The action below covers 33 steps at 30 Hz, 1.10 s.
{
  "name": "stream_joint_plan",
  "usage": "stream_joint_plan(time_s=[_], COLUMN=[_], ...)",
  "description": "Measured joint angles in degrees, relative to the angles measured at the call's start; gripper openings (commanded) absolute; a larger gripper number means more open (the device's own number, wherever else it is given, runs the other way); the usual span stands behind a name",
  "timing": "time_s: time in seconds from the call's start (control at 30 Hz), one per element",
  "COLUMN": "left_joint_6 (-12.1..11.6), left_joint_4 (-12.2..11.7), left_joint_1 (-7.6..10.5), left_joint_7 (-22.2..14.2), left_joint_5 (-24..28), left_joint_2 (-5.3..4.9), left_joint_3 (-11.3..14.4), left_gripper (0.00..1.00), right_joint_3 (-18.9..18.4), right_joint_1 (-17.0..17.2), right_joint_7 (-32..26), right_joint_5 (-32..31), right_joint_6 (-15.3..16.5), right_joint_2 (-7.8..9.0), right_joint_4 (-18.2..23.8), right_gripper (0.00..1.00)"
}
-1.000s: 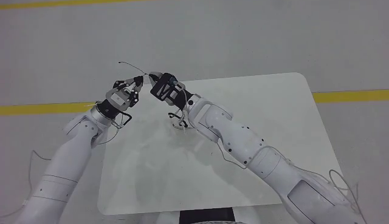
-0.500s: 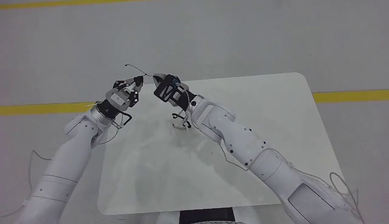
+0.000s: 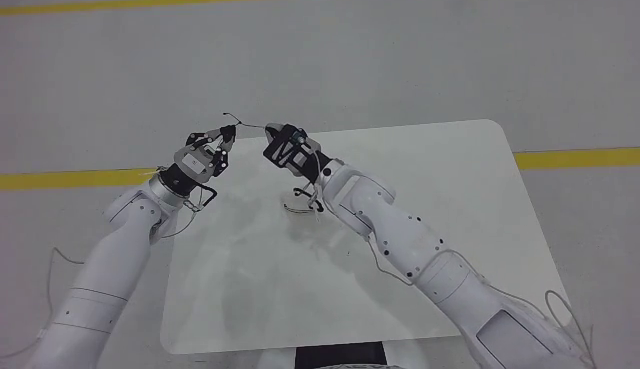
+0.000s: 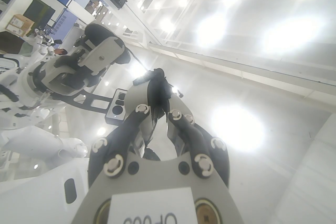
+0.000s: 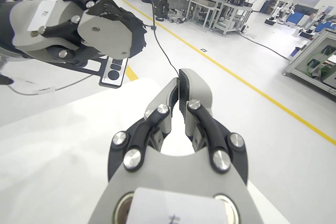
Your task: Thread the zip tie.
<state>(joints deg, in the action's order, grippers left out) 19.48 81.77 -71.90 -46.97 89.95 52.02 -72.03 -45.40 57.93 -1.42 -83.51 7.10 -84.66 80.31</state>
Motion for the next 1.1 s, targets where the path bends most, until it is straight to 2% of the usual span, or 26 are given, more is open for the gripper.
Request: stream_joint_plan(time_s=[1.1], left_joint_6=[0.0], left_joint_4=[0.0], left_joint_1=[0.0], left_joint_7=[0.0], left_joint_5=[0.0], left_joint_2=[0.0], left_joint_3=[0.0], left_gripper=[0.0], right_joint_3=[-4.2], right_joint_1=[4.0], right_joint_7=[-3.6], right_joint_5=[-5.2], right_joint_6=[2.8], right_joint_2=[0.64], right_joint_4=[2.8], right_gripper=[0.0])
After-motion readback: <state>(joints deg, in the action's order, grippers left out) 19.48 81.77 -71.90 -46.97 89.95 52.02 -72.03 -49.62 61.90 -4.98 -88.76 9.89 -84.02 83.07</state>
